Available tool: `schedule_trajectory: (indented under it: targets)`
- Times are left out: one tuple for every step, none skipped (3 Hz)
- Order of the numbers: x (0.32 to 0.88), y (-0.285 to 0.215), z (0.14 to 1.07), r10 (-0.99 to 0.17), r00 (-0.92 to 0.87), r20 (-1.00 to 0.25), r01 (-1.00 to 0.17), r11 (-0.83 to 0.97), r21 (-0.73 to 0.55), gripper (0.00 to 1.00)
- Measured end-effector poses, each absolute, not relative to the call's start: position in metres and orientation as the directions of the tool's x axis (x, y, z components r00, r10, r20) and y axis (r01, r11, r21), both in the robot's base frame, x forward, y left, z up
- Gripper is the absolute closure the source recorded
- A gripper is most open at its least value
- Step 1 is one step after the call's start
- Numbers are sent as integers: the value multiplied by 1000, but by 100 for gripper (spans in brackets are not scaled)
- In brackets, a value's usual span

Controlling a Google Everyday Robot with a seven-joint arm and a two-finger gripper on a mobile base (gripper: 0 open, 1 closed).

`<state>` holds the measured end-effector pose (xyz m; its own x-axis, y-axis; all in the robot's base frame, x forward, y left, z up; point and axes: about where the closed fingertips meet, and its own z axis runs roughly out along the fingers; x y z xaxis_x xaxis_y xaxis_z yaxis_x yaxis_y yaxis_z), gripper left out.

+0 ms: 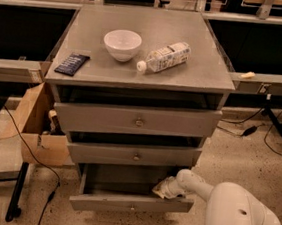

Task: Open bottom drawer

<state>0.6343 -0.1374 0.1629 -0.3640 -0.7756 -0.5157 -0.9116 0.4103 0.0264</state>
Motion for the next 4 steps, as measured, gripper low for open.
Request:
schedule_trajectory:
  targets:
    - [624,-137,161,-779,-367,-509,-912,410,29,94]
    - [629,-137,164,-779,-367,-509,-912,410,29,100]
    - [632,-136,165,-778,-367,-509,-911,410,29,100]
    - [621,-106,185,-724,-448,-525,-877,471,99,100]
